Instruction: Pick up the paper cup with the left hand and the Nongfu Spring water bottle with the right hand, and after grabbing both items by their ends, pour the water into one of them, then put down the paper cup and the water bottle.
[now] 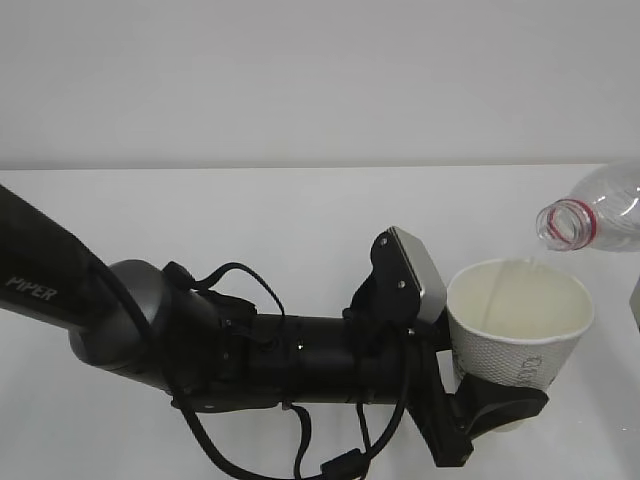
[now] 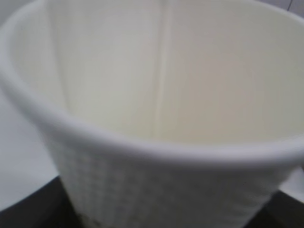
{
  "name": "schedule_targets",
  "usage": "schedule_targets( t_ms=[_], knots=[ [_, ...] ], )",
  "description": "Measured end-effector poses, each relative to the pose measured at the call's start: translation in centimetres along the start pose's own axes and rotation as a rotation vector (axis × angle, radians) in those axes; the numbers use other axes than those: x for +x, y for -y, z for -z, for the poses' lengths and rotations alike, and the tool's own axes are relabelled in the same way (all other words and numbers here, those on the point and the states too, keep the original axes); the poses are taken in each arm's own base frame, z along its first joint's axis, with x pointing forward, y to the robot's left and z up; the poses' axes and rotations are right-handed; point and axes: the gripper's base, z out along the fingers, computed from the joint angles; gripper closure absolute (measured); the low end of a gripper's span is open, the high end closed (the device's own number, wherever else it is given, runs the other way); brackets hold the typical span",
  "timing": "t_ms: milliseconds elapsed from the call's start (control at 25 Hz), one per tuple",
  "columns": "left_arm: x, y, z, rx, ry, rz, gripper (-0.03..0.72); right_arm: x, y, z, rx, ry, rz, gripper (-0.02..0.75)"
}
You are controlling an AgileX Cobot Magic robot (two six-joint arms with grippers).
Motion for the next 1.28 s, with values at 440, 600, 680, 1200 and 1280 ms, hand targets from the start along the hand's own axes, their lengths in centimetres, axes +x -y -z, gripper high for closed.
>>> schedule_targets(
  t_ms=[440, 600, 680, 1200, 1280],
  knots=[
    [0.0, 0.0, 0.0, 0.0, 0.0, 0.0, 0.157, -0.01, 0.1, 0.0, 0.011, 0.001, 0.001, 0.325],
    [0.0, 0.0, 0.0, 0.0, 0.0, 0.0, 0.157, -0.01, 0.11, 0.0, 0.012, 0.001, 0.003, 0.325],
    [0.0, 0.0, 0.0, 0.0, 0.0, 0.0, 0.157, -0.01, 0.12, 0.0, 0.013, 0.001, 0.003, 0.325],
    [0.01, 0.01, 0.0, 0.001, -0.001, -0.001, 0.157, -0.01, 0.13, 0.0, 0.015, 0.001, 0.018, 0.325],
    [0.01, 0.01, 0.0, 0.001, -0.001, -0.001, 0.157, -0.01, 0.13, 0.0, 0.015, 0.001, 0.027, 0.325]
  ],
)
